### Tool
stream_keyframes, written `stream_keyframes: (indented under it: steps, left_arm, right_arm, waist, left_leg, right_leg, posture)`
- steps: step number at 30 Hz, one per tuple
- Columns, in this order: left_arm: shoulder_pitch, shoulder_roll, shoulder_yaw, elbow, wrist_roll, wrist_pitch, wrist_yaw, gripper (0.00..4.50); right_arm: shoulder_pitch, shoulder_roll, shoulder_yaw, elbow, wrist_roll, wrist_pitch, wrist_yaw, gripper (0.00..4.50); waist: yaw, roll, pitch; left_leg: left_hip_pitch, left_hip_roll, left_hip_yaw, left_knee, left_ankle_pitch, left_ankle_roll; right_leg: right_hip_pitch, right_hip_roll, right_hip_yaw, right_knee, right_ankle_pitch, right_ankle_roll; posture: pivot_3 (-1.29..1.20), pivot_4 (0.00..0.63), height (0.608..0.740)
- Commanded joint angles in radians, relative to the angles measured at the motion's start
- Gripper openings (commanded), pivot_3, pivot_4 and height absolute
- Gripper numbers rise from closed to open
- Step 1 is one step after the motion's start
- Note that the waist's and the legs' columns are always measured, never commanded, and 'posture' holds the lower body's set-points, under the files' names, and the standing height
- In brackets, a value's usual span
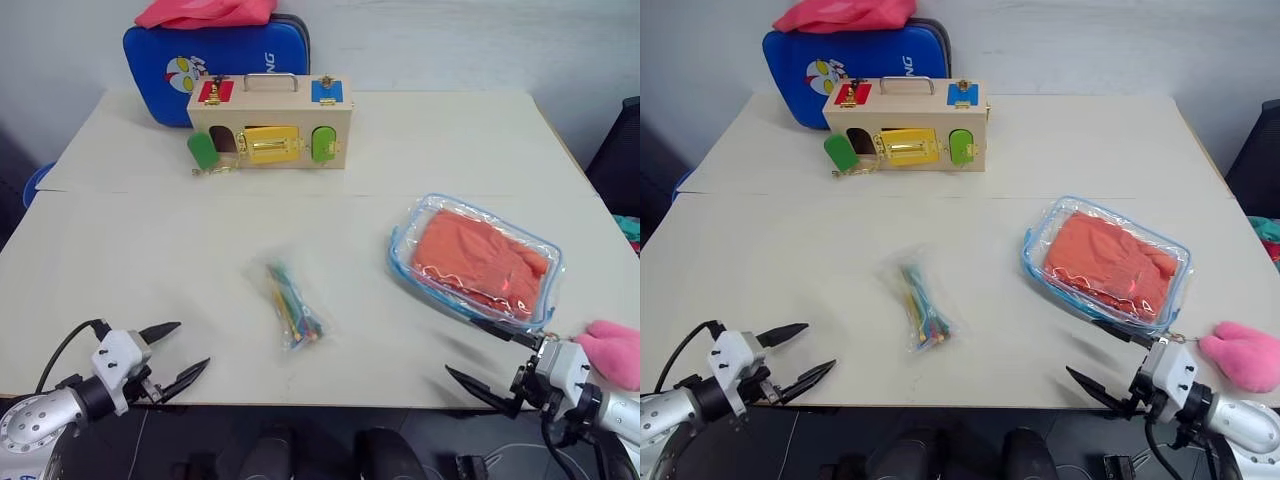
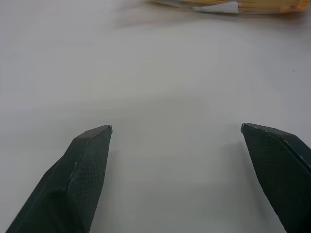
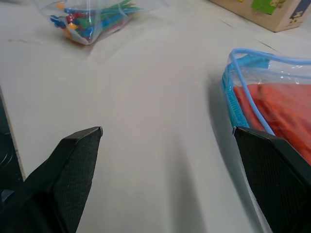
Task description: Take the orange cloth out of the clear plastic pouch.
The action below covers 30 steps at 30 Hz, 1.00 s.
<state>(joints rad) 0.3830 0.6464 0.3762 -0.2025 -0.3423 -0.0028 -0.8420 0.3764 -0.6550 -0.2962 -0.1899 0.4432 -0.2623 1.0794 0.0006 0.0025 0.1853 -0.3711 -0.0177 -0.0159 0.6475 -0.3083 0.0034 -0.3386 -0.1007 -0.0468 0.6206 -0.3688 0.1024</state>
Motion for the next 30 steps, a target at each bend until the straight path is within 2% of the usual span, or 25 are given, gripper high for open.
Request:
stream_keyframes:
  steps: [1, 6, 10, 17, 20, 22, 25, 28, 30]
  left_arm:
    - [0.003, 0.004, 0.023, -0.007, -0.004, -0.009, 0.006, 4.47]
    - [-0.013, 0.017, 0.041, 0.005, -0.048, 0.037, -0.009, 4.47]
    - [-0.031, 0.043, 0.063, 0.022, -0.130, 0.086, -0.084, 4.47]
    - [-0.094, 0.067, 0.045, 0.008, -0.149, 0.138, -0.107, 4.47]
    - [-0.137, 0.095, 0.003, -0.087, -0.232, 0.355, -0.062, 4.47]
    - [-0.196, 0.123, -0.039, -0.194, -0.400, 0.647, 0.044, 4.47]
    - [-0.318, 0.107, -0.084, -0.269, -0.565, 0.932, 0.218, 4.47]
    - [-0.463, 0.027, -0.146, -0.289, -0.674, 1.141, 0.410, 4.47]
    - [-0.563, -0.069, -0.184, -0.261, -0.679, 1.234, 0.550, 4.47]
  right_arm:
    - [0.012, 0.004, -0.009, -0.012, 0.021, 0.001, 0.002, 4.50]
    - [0.011, 0.039, 0.013, -0.049, 0.011, -0.004, -0.033, 4.50]
    - [-0.001, 0.043, 0.027, -0.051, 0.000, -0.029, -0.020, 4.50]
    - [-0.014, 0.060, 0.035, -0.110, 0.093, -0.060, 0.029, 4.50]
    - [-0.037, 0.084, 0.037, -0.162, 0.128, -0.036, -0.010, 4.50]
    - [-0.065, 0.103, 0.037, -0.196, 0.140, -0.028, -0.049, 4.50]
    - [-0.089, 0.112, 0.041, -0.210, 0.132, -0.050, -0.052, 4.50]
    - [-0.088, 0.111, 0.039, -0.205, 0.121, -0.056, -0.049, 4.50]
    - [-0.082, 0.108, 0.037, -0.198, 0.118, -0.058, -0.045, 4.50]
  waist:
    - [0.000, 0.000, 0.000]
    - [0.000, 0.000, 0.000]
    - [0.000, 0.000, 0.000]
    - [0.000, 0.000, 0.000]
    - [0.000, 0.000, 0.000]
    - [0.001, 0.000, 0.000]
    - [0.002, 0.000, 0.000]
    - [0.002, 0.000, 0.000]
    - [0.001, 0.000, 0.000]
  left_leg:
    - [0.000, 0.000, 0.000, 0.000, 0.000, 0.000]
    - [0.000, 0.000, 0.000, 0.000, 0.000, 0.000]
    - [0.000, 0.000, 0.000, 0.000, 0.000, 0.000]
    - [0.000, 0.000, 0.000, 0.000, 0.000, 0.000]
    - [0.000, 0.000, -0.001, 0.001, 0.000, -0.001]
    - [0.000, 0.000, -0.001, 0.001, 0.000, -0.001]
    - [0.000, -0.001, -0.002, 0.001, 0.001, -0.001]
    - [0.000, -0.001, -0.002, 0.001, 0.001, -0.001]
    - [0.000, -0.001, -0.002, 0.001, 0.001, -0.002]
  right_leg:
    - [0.000, 0.000, 0.000, 0.000, 0.000, 0.000]
    - [0.000, 0.000, 0.000, 0.000, 0.000, 0.000]
    - [0.000, 0.000, 0.000, 0.000, 0.000, 0.000]
    - [0.000, 0.000, 0.000, 0.000, 0.000, 0.000]
    - [0.000, 0.000, -0.001, 0.001, 0.000, 0.000]
    - [0.000, 0.000, 0.000, 0.002, 0.000, 0.000]
    - [0.001, -0.001, 0.000, 0.002, 0.000, 0.000]
    - [0.001, 0.000, 0.000, 0.003, 0.000, 0.000]
    - [0.001, 0.002, 0.000, 0.006, 0.000, 0.000]
  posture:
    - [0.00, 0.150, 0.740]
    - [0.00, 0.150, 0.740]
    - [0.00, 0.150, 0.740]
    - [0.00, 0.150, 0.740]
    - [0.00, 0.150, 0.740]
    - [0.00, 0.150, 0.740]
    - [0.00, 0.150, 0.740]
    - [0.00, 0.150, 0.740]
    - [0.00, 0.150, 0.740]
